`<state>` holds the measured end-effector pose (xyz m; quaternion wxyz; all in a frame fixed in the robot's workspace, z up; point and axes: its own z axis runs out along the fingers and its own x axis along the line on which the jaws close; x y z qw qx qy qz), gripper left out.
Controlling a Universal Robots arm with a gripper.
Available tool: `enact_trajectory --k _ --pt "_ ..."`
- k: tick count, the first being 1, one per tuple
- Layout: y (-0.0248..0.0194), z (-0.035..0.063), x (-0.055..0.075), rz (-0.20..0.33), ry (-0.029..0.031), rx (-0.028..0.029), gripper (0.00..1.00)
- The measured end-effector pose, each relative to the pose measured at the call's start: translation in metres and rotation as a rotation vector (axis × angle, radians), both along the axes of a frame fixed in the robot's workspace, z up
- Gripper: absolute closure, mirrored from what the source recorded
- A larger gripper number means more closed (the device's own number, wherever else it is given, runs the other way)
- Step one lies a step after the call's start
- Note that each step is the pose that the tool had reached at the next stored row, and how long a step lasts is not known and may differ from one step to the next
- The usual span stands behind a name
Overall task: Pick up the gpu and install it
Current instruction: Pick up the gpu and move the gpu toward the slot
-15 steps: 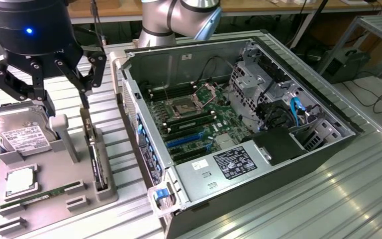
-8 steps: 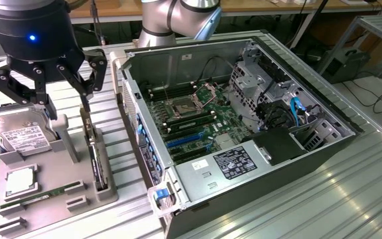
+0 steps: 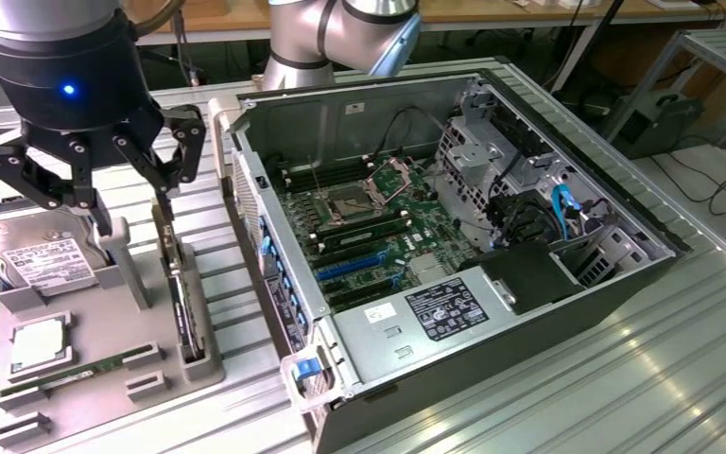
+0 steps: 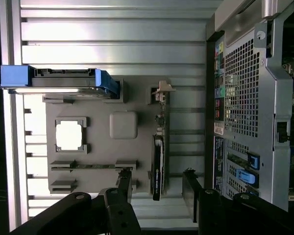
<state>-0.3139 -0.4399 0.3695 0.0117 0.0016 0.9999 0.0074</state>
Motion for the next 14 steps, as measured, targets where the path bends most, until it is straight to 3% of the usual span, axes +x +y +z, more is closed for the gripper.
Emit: enact_trajectory --k 14 --pt "-0.0005 -0.0125 0.0 0.0 -0.0001 0.0001 0.46"
